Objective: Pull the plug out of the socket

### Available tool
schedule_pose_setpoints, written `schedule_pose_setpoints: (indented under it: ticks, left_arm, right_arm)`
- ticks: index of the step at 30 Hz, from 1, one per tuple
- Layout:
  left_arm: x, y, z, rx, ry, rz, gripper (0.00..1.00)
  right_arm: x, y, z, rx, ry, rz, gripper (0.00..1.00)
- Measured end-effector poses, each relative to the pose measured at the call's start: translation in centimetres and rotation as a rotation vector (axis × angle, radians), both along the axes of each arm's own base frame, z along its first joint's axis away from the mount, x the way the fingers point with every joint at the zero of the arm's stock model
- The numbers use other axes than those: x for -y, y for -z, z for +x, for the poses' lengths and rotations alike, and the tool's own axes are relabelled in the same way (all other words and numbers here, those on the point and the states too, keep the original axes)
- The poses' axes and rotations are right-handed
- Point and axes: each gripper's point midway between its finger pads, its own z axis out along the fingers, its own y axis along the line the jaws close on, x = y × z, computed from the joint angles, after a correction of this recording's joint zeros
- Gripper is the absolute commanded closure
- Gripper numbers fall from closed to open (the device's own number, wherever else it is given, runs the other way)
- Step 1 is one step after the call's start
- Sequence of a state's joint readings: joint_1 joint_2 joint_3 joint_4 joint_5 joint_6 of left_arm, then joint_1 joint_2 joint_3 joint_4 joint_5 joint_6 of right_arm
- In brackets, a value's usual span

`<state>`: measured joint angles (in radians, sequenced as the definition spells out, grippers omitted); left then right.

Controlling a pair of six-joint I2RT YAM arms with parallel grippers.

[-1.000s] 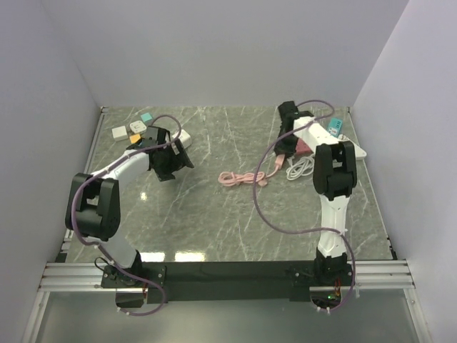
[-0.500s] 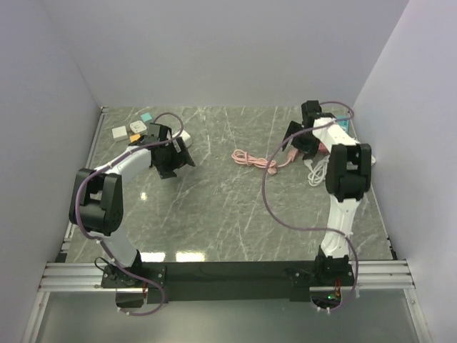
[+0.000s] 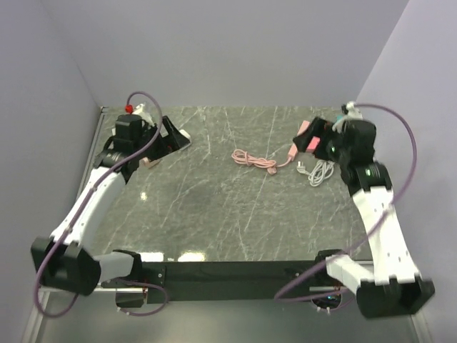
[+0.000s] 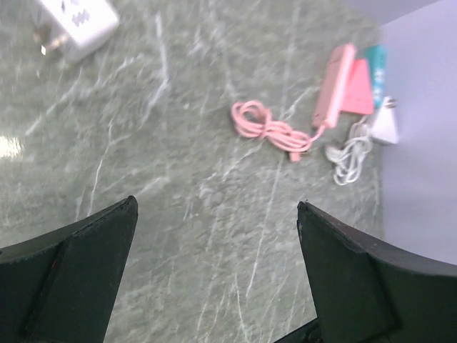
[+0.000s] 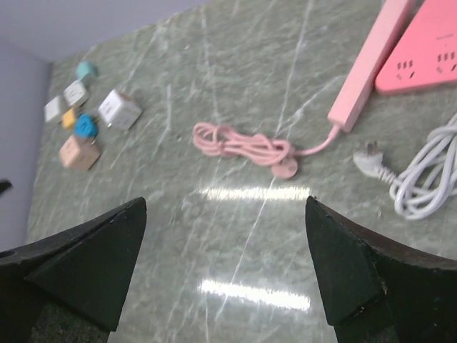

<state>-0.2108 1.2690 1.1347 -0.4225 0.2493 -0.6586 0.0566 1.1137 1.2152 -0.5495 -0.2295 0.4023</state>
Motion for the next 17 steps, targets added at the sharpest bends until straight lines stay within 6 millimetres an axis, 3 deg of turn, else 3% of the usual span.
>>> schedule_pose_setpoints:
  ticks: [5,12,17]
  left_arm:
    - [-0.8,-4.5,-2.6,0.154,0.002,-0.009,0.00]
    - [-2.2,-6.7,-5.8,0.273,-0.022,0.005,0.00]
    - [-3.3,-8.3,-6.9,0.342,-0.069,0.015,0.01]
  right_arm:
    - [-0.1,-0.4,-6.3,0.104,-0.023,0.023,0.02]
    - [1.4,-2.0,-13.0,0.266,0.061,0.046,0.01]
    - [2.7,-2.4,-15.3,0.279,0.140,0.044,0.01]
